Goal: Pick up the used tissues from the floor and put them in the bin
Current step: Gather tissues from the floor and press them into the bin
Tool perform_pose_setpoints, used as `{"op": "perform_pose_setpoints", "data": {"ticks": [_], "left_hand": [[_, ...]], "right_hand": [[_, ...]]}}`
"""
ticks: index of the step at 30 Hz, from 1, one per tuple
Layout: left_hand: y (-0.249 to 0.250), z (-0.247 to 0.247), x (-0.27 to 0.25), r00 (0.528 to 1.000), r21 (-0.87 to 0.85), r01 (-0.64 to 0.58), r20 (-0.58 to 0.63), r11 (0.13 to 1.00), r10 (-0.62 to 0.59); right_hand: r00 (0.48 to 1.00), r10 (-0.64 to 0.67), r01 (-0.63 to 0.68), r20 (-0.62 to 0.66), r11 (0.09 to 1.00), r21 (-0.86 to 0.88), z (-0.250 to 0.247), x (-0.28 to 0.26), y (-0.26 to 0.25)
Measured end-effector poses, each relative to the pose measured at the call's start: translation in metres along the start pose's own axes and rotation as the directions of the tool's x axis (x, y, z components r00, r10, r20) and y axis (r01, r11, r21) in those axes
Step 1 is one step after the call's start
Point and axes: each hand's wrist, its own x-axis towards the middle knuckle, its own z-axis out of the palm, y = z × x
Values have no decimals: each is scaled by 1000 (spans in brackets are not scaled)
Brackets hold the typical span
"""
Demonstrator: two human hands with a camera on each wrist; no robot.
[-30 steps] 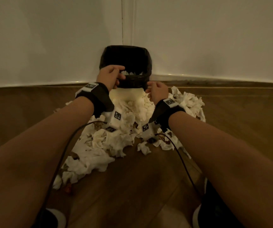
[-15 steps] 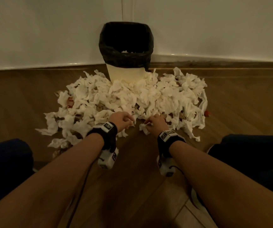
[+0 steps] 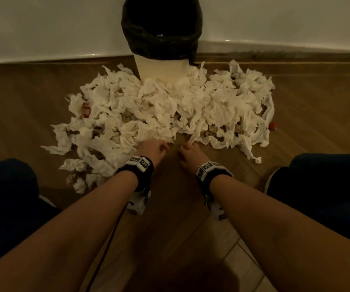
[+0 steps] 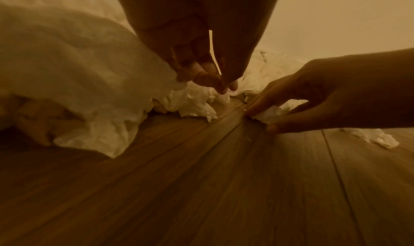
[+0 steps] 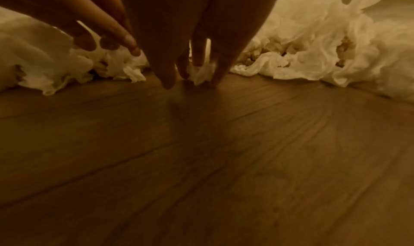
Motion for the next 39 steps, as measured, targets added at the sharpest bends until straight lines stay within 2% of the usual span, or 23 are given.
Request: {"op": "perform_pose_setpoints", "data": {"ticks": [5, 10, 14, 21, 24, 25, 28, 29, 30, 32, 35, 39], "left_hand": [[-10, 4, 1, 997, -109, 76, 4, 991, -76], [-17, 3, 0, 987, -190, 126, -71, 974, -142], [-14, 0, -2, 983, -251, 118, -106, 961, -148], [-13, 3, -3, 983, -298, 103, -113, 949, -142], [-11, 3, -2, 986, -274, 71, -126, 959, -109], [-11, 2, -3, 986, -254, 52, -140, 966, -90], [-11, -2, -6, 978, -156, -20, -207, 988, -13], [-11, -3, -8, 976, -126, -44, -219, 991, 15], [-11, -5, -9, 975, -85, -69, -218, 994, 49], [-11, -7, -12, 982, 51, -89, -159, 995, 97], [-13, -7, -15, 997, 281, -73, -6, 957, 78], [-18, -3, -17, 997, 337, -22, 76, 941, -3]], "right_hand": [[993, 1, 15, -117, 991, 136, 15, -1, -8], [984, 36, 7, -172, 970, 243, 31, -1, -16], [967, 178, -105, -184, 930, 353, 39, 4, -17], [914, 385, -256, -128, 793, 553, 29, 18, -13], [833, 529, -266, -164, 642, 719, 26, 17, -13], [784, 597, -254, -171, 559, 789, 27, 15, -12], [586, 790, -219, -178, 366, 905, 28, 8, -4], [540, 826, -205, -162, 316, 926, 27, 6, 0], [518, 844, -205, -140, 282, 937, 26, 4, 4], [535, 837, -237, -114, 279, 931, 23, 3, 13], [609, 781, -248, -135, 350, 903, 19, 6, 21], [647, 755, -376, -106, 437, 817, 16, 11, 28]]}}
